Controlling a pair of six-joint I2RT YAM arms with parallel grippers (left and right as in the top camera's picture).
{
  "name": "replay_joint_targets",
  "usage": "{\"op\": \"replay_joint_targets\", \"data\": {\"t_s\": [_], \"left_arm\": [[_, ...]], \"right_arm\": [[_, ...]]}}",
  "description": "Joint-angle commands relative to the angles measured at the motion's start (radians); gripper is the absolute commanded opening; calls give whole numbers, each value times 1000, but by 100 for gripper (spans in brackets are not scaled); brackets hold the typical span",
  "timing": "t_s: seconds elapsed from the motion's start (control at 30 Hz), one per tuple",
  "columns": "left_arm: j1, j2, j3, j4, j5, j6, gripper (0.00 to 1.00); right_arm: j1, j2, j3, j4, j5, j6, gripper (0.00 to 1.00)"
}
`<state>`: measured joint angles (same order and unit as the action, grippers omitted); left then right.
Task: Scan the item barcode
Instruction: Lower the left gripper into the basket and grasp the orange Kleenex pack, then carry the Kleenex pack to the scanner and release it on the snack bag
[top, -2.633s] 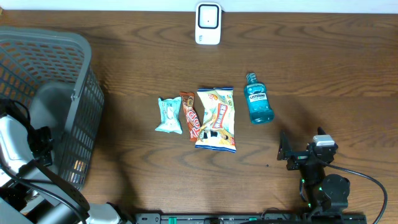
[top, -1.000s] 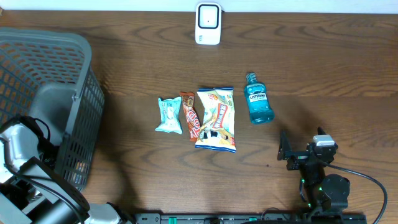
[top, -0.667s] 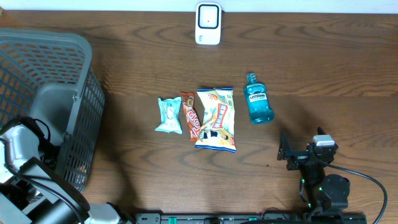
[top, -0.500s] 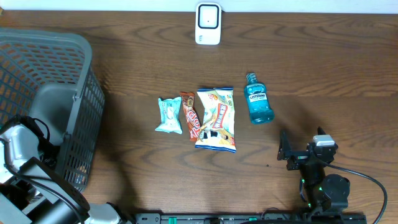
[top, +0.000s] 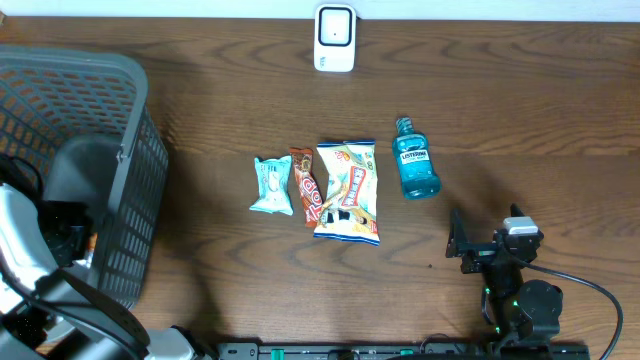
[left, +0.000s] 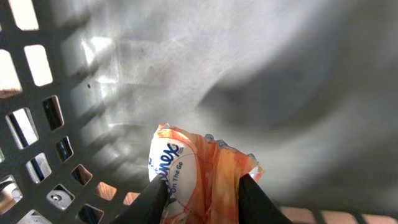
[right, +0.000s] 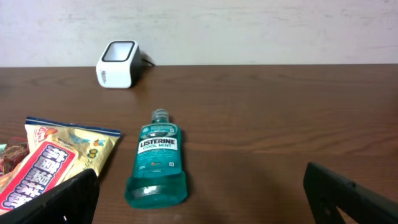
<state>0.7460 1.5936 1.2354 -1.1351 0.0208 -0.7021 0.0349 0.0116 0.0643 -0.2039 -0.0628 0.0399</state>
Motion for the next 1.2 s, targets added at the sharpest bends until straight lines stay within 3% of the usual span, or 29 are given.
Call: {"op": "replay_joint_targets", "data": {"t_s": [0.0, 0.7, 0.83, 1.0, 1.07, 1.17], "left_arm": [[3, -61, 48, -10, -1, 3, 14], [3, -352, 245, 103, 190, 33, 14], [3, -425, 245, 194, 340, 40, 14], [-47, -479, 245, 336, 674, 35, 14], [-109, -477, 244, 355, 778, 36, 14], [-291, -476, 244, 360, 786, 99, 14]], "right_arm": [[11, -6, -2, -2, 4, -13, 99], [11, -6, -2, -2, 4, -13, 99], [11, -6, -2, -2, 4, -13, 99], [11, -6, -2, -2, 4, -13, 99], [11, -6, -2, -2, 4, -13, 99], [11, -6, -2, -2, 4, -13, 99]]}}
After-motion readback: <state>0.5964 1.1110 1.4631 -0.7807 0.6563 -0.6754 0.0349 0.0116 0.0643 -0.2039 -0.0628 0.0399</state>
